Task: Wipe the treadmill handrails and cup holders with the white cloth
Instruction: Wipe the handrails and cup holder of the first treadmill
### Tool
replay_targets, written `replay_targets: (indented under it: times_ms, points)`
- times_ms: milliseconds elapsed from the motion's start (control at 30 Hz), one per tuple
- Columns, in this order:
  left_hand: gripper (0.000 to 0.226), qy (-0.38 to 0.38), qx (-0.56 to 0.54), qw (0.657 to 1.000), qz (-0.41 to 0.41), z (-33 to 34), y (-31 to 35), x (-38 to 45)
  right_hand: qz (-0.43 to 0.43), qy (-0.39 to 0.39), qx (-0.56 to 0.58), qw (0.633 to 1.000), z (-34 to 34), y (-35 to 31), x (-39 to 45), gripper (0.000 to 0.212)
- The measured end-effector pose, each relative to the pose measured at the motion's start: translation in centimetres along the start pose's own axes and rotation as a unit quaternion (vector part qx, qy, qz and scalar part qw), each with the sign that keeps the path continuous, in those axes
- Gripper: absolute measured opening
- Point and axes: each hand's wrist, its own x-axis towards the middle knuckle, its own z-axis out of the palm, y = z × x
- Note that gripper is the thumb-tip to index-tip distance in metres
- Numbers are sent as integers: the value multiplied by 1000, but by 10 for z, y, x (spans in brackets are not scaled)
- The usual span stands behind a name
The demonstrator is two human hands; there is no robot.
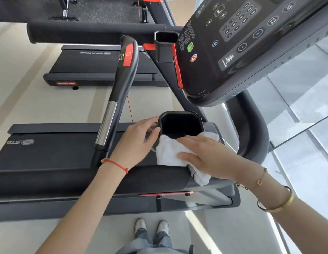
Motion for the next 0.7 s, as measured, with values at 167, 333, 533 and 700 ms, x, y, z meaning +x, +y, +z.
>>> replay_targets:
  times_ms: [167,333,533,700]
  points:
    - [42,-9,28,1000,-3,-5,7,-12,-26,2,19,999,-4,17,-12,36]
    - [40,-6,54,998,-5,-13,15,-38,-49,66,149,985,-4,16,-27,32]
    - [39,2,89,996,0,-28,19,-71,-79,21,175,981,5,-11,-46,43]
    - [34,36,126,991,7,-46,8,-102,-81,24,89,992,28,-51,-40,47]
